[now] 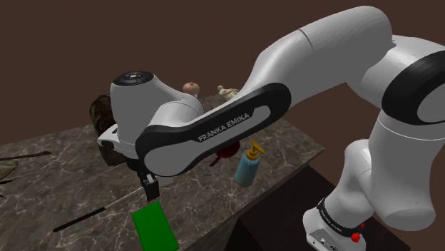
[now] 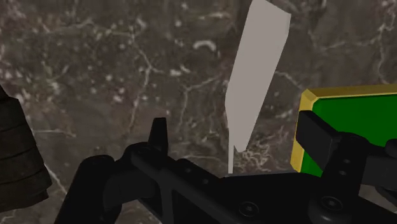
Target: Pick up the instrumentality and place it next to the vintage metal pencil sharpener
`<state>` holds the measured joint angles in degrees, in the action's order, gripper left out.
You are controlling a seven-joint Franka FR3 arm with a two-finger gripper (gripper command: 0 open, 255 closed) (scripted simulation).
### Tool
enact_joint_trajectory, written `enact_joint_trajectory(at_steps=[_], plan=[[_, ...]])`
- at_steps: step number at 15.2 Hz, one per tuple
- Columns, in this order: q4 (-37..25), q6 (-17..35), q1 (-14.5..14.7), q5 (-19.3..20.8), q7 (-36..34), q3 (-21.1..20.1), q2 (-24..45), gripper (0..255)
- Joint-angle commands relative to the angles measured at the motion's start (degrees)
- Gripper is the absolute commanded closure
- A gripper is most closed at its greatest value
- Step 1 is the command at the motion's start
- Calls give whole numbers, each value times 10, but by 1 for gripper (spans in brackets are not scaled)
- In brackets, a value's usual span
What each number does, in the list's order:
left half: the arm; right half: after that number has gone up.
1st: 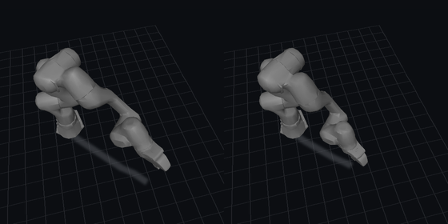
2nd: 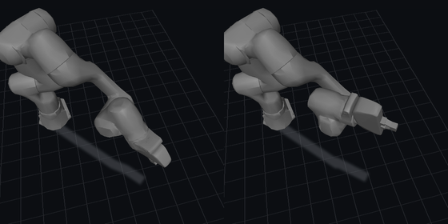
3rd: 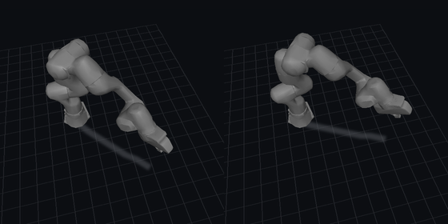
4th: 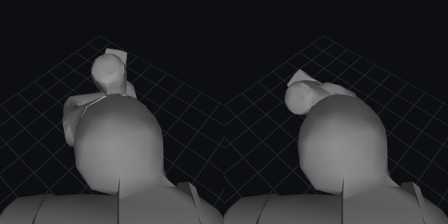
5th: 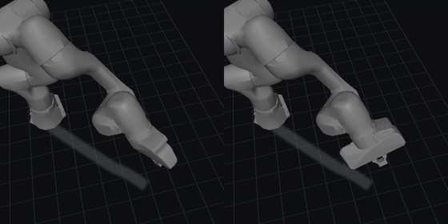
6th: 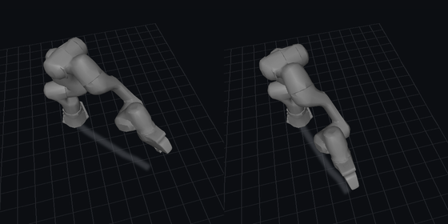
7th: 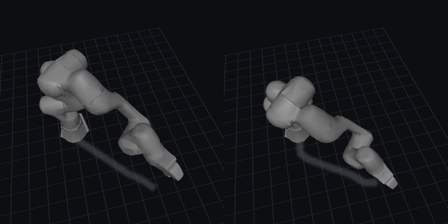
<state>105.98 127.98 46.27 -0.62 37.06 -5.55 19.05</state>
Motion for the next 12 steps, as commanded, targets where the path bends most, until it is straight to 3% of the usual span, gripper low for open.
enact_joint_trajectory(at_steps=[1, 4, 12], plan=[[-5, -16, -1, -1, 1, 0, -10, 0], [-26, -61, -3, -3, 2, -1, -35, 0], [-26, -61, -3, -3, 2, -1, -35, 0]])
